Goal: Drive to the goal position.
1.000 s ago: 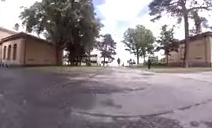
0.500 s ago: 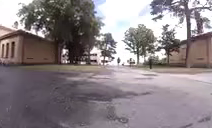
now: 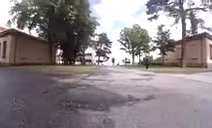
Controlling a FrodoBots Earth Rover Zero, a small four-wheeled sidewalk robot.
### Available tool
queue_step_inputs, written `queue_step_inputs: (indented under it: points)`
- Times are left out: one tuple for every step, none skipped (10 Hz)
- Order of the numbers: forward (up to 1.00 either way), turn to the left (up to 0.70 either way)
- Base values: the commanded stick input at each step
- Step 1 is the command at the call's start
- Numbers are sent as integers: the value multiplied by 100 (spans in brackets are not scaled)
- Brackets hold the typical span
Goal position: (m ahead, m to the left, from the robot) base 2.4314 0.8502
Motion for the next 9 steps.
queue_step_inputs:
  points:
    - [70, 0]
    - [70, 0]
    - [70, 0]
    - [70, 0]
    - [70, 0]
    - [70, 0]
    - [70, 0]
    - [70, 0]
    - [70, 0]
